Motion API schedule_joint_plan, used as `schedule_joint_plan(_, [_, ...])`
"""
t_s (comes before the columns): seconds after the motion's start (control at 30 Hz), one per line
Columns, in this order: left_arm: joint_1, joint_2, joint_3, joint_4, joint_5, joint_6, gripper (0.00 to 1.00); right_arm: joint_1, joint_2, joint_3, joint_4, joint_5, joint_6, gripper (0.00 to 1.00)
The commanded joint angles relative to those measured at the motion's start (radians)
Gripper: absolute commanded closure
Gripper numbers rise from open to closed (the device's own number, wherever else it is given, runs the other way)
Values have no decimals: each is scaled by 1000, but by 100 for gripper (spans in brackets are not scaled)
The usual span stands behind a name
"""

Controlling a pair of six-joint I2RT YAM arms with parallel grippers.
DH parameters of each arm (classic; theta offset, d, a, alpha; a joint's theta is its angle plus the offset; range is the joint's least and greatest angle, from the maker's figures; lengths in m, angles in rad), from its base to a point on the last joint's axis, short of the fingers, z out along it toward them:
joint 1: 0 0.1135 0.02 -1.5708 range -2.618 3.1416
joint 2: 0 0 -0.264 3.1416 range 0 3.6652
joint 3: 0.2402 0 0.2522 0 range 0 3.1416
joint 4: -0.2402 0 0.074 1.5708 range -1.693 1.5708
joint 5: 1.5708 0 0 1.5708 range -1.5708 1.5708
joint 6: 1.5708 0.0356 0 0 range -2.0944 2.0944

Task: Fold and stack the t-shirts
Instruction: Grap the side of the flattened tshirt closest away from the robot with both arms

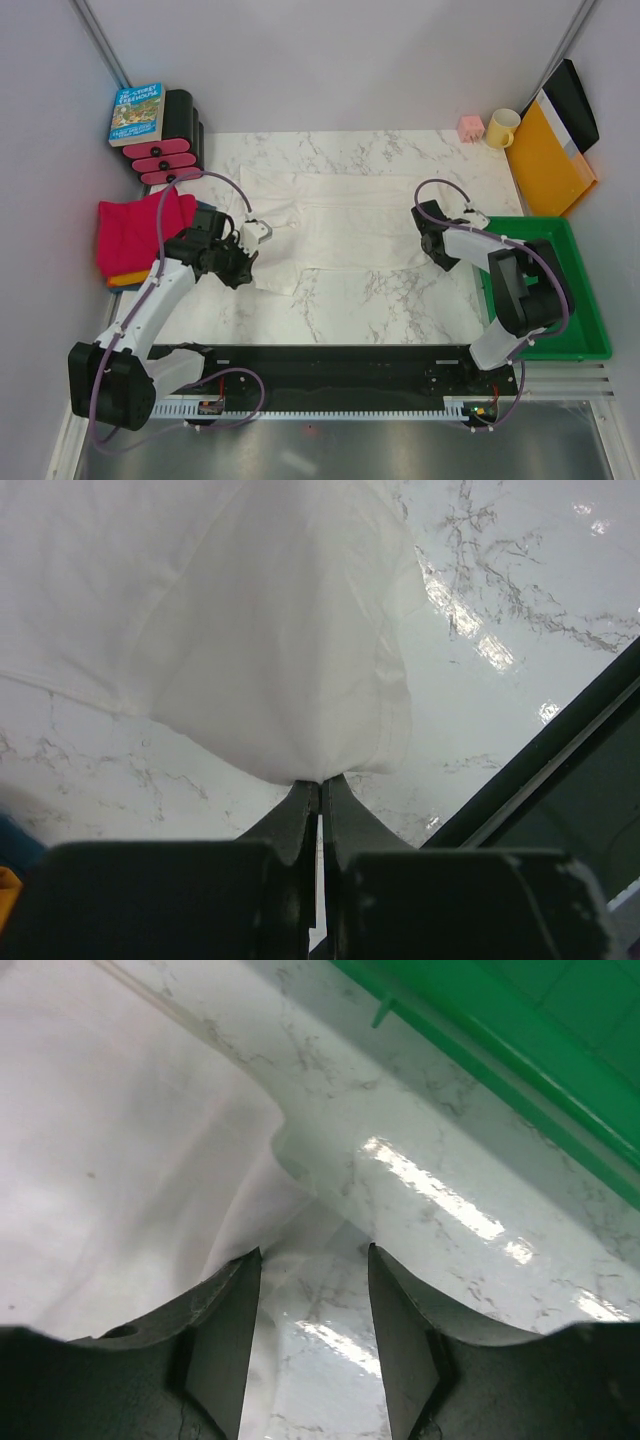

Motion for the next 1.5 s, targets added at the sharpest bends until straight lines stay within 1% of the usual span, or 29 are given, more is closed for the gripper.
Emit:
schedule_joint_plan(0.0, [12, -28, -2, -10, -18, 9, 98, 2, 91, -31, -20, -161, 33, 50])
schedule_joint_plan(0.07, [13, -28, 3, -11, -20, 4, 98, 3, 80, -47, -15, -151, 38, 57])
schedule_joint_plan(0.1, [15, -27, 6, -11, -19, 4, 98, 2, 77, -50, -12, -150, 38, 65])
schedule_joint_plan(0.13, [15, -25, 8, -11, -15, 2, 98, 2, 74, -58, -12, -146, 38, 67])
schedule_joint_plan(0.17, [15, -25, 11, -11, -12, 1, 98, 3, 68, -61, -12, -146, 38, 71])
schedule_joint_plan(0.33, [16, -14, 17, -8, 0, -8, 98, -3, 65, -70, -14, -144, 29, 83])
schedule_joint_plan(0.37, [16, -13, 18, -10, 0, -8, 98, -6, 66, -72, -17, -147, 24, 88])
schedule_joint_plan(0.47, [16, -10, 20, -8, 1, -11, 98, -11, 66, -70, -15, -149, 7, 100])
schedule_joint_plan(0.5, [16, -10, 20, -5, 1, -16, 98, -11, 65, -72, -18, -149, 2, 100])
schedule_joint_plan(0.6, [16, -10, 18, -5, 4, -22, 98, -8, 33, -84, -20, -123, -17, 100])
schedule_joint_plan(0.77, [16, -10, 11, 2, 12, -27, 98, 14, -76, -115, -26, -66, -39, 100])
schedule_joint_plan(0.8, [16, -7, 11, 2, 14, -28, 98, 12, -82, -113, -41, -59, -37, 96])
schedule_joint_plan(0.83, [16, -4, 11, 4, 15, -28, 98, 14, -91, -106, -58, -46, -33, 86])
schedule_joint_plan(0.87, [16, -2, 11, 5, 18, -30, 98, 14, -98, -106, -75, -37, -24, 72])
schedule_joint_plan(0.93, [16, 3, 15, 9, 23, -30, 98, 14, -124, -112, -89, -5, -13, 59])
schedule_joint_plan(1.03, [16, 7, 21, 10, 29, -30, 98, 8, -139, -110, -97, 6, -10, 53])
schedule_joint_plan(1.17, [16, 13, 32, 10, 35, -27, 98, -15, -139, -106, -106, 0, 2, 52])
schedule_joint_plan(1.3, [16, 15, 41, 10, 38, -24, 98, -49, -176, -109, -101, 11, 38, 52])
schedule_joint_plan(1.47, [16, 24, 47, 9, 49, -24, 98, -101, -168, -87, -104, 12, 16, 52])
